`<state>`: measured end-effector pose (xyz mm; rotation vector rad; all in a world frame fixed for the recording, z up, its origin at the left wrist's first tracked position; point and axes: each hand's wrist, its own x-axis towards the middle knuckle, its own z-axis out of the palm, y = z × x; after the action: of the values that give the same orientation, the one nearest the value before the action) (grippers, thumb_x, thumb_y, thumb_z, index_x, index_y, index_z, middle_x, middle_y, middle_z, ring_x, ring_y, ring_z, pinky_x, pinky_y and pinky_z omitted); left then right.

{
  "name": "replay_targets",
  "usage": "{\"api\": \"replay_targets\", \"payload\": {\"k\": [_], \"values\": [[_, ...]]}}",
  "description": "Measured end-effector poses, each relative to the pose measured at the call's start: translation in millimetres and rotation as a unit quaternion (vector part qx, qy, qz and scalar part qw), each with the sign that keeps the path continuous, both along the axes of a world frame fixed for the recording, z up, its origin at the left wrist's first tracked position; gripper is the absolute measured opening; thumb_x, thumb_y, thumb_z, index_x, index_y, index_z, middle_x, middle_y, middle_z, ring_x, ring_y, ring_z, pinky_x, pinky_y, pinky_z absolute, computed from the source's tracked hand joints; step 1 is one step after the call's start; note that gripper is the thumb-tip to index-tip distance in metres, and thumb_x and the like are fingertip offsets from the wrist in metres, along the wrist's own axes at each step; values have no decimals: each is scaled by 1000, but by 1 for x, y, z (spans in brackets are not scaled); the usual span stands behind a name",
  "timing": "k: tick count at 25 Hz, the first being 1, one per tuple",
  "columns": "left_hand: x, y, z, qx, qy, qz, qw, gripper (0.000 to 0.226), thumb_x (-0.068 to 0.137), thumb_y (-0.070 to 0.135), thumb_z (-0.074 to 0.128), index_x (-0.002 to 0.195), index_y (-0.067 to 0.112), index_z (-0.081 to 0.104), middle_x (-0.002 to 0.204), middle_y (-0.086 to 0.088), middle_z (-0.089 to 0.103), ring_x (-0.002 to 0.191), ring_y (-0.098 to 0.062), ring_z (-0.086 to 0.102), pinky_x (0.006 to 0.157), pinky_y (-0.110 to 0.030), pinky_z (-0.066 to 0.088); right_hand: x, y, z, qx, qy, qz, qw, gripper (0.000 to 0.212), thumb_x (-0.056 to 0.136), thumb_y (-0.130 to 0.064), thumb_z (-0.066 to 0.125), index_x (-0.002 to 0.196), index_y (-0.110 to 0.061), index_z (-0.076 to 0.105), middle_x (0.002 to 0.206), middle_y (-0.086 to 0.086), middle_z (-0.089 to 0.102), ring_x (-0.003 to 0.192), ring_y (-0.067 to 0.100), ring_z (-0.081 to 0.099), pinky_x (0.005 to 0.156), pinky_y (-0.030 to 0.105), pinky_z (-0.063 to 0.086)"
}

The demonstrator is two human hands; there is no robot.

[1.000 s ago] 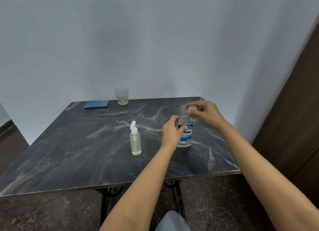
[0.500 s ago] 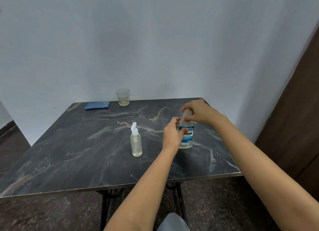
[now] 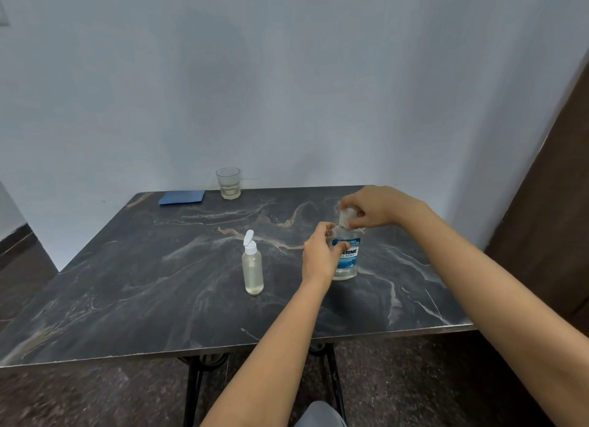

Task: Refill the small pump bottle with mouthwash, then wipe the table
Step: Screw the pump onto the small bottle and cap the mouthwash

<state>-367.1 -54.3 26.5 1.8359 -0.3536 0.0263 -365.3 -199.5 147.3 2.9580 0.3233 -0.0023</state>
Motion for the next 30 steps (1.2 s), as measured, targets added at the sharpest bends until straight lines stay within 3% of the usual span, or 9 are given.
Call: {"api": "replay_targets", "payload": {"k": [6, 10, 13, 18, 21, 24, 27, 30], "values": [[0, 1, 0, 17, -11, 6, 1000, 34, 87, 21, 71, 115, 24, 52, 121, -1, 65, 109, -17, 65, 87, -31, 58, 8, 5, 0, -86, -32, 17, 996, 36, 84, -52, 47, 92, -18, 55, 76, -5, 56, 73, 19, 55, 67, 33, 48], [-5, -2, -3, 32, -40, 36, 998, 33, 86, 22, 72, 111, 24, 51, 119, 1, 65, 109, -12, 63, 88, -31, 57, 8, 10, -9, -101, -68, 4, 993, 55, 92, -55, 33, 87, -10, 63, 58, -3, 47, 59, 18, 48, 54, 28, 37], [-6, -3, -2, 32, -47, 47, 997, 32, 87, 21, 71, 111, 23, 51, 118, 2, 64, 108, -13, 63, 85, -30, 56, 7, 21, -23, -71, -99, -92, 988, 56, 91, -53, 28, 60, -11, 49, 53, -2, 42, 49, 14, 39, 67, 32, 48], [-11, -5, -1, 56, -60, 51, 995, 37, 89, 20, 68, 121, 19, 49, 121, -1, 63, 110, -15, 62, 87, -32, 55, 2, 40, -37, -21, -149, -212, 965, 54, 94, -47, 31, 59, -11, 50, 55, 1, 43, 48, 12, 38, 47, 24, 25], [-13, -5, 1, 43, -52, 53, 996, 37, 88, 20, 69, 120, 18, 50, 120, -1, 62, 109, -16, 62, 88, -31, 53, -4, 43, -40, 8, -155, -246, 957, 53, 94, -46, 32, 55, -12, 44, 55, 1, 41, 48, 13, 37, 47, 23, 23], [-15, -4, 5, 28, -37, 46, 998, 35, 89, 18, 69, 118, 16, 50, 120, -3, 62, 110, -17, 62, 87, -27, 50, -4, 44, -37, 14, -142, -255, 956, 56, 93, -50, 29, 65, -10, 56, 57, 2, 42, 49, 13, 38, 48, 22, 25], [-15, -2, 12, 35, -17, 30, 999, 37, 90, 16, 67, 121, 16, 48, 124, -6, 60, 113, -20, 61, 90, -30, 51, -5, 47, -32, -6, -117, -252, 961, 72, 91, -66, 21, 88, -13, 69, 64, 4, 50, 65, 15, 52, 59, 26, 35], [-10, 6, 22, 62, 26, -25, 997, 57, 86, 15, 72, 134, 16, 42, 132, -10, 58, 116, -24, 60, 94, -35, 50, -6, 49, -30, -46, -109, -253, 960, 88, 84, -77, 8, 100, -18, 71, 94, 9, 67, 106, 27, 58, 95, 42, 39]]}}
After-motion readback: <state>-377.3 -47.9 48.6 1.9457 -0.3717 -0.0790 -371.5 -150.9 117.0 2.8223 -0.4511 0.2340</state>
